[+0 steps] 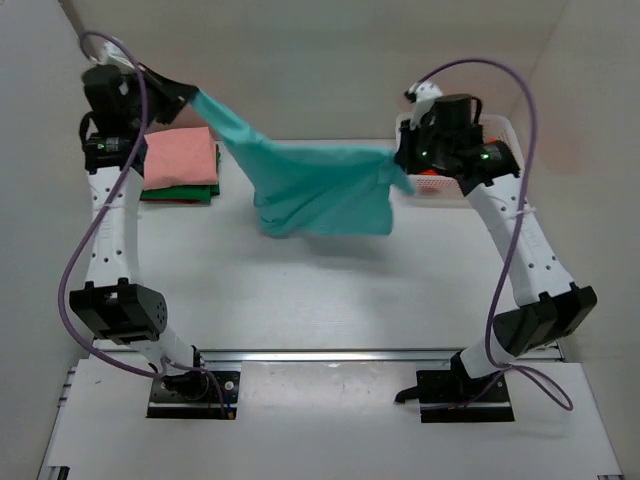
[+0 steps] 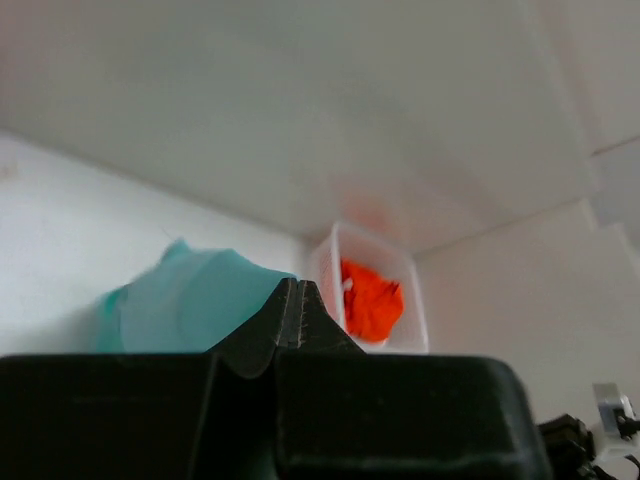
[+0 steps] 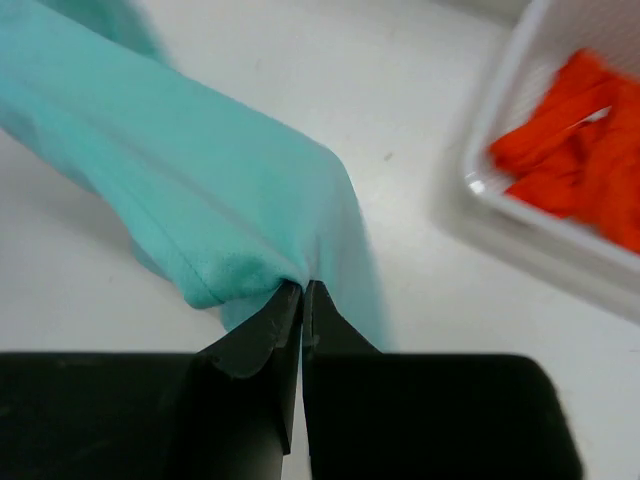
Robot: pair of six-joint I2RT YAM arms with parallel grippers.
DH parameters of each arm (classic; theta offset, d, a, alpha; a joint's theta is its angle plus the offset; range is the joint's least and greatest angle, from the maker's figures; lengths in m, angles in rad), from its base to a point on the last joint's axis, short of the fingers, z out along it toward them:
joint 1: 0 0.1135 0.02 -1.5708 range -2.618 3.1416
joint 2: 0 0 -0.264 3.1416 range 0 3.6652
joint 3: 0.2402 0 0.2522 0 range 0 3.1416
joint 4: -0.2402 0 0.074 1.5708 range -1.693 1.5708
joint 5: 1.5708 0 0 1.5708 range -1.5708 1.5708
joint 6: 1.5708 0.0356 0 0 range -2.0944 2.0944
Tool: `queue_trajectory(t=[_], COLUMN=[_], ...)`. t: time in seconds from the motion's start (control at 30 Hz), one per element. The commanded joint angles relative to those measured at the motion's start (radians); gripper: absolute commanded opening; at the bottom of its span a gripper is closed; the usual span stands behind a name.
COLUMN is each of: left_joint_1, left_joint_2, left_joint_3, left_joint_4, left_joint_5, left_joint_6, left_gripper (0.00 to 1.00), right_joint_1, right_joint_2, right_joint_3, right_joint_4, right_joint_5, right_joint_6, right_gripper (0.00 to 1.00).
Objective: Fold and stack the t-shirts
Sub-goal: Flatten out the tshirt
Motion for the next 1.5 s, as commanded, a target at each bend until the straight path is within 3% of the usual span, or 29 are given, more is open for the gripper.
queue_trajectory(t=[0.0, 0.17, 0.4, 0.43, 0.67, 0.77, 0.97, 1.03, 1.3, 1.47], left_joint_1=[0.052, 0.049, 0.028, 0.058, 0.002, 0.005, -0.043, -0.066, -0.277, -0.241], left_joint_2=[-0.020, -0.215, -0.442, -0.502, -0.452, -0.444, -0.496, -0.545, -0.754, -0.734], left_joint_3=[0.129, -0.138, -0.458, -0.448, -0.165, -0.083, 0.043, 0.042, -0.131, -0.317], left_joint_4=[0.069, 0.083, 0.060, 0.083, 0.037, 0.046, -0.086, -0.124, -0.097, 0.001], left_joint_5=[0.104, 0.093, 0.086, 0.055, -0.123, -0.121, -0.153, -0.221, -0.523, -0.450], left_joint_6=[-0.070, -0.053, -0.044, -0.086, 0.004, -0.004, -0.001, 0.010, -0.033, -0.070], left_gripper=[0.00, 0.00, 0.00, 0.00, 0.00, 0.00, 0.00, 0.00, 0.00, 0.00], right_joint_1=[-0.018, -0.032, -0.012, -0.011, 0.014, -0.062, -0.358, -0.435, -0.386, -0.373], right_joint_2=[-0.042, -0.072, -0.319, -0.414, -0.513, -0.546, -0.631, -0.655, -0.752, -0.703], right_joint_3=[0.088, 0.004, -0.321, -0.344, -0.266, -0.235, -0.212, -0.215, -0.345, -0.440], right_joint_4=[0.005, 0.039, 0.072, 0.103, 0.206, 0.240, 0.204, 0.151, 0.071, 0.181], right_joint_5=[0.057, 0.011, -0.002, -0.017, 0.046, -0.031, -0.380, -0.465, -0.549, -0.608], right_joint_6=[-0.045, -0.039, 0.017, 0.028, -0.071, -0.053, -0.012, -0.012, 0.033, 0.097], right_gripper=[0.00, 0.00, 0.00, 0.00, 0.00, 0.00, 0.00, 0.00, 0.00, 0.00])
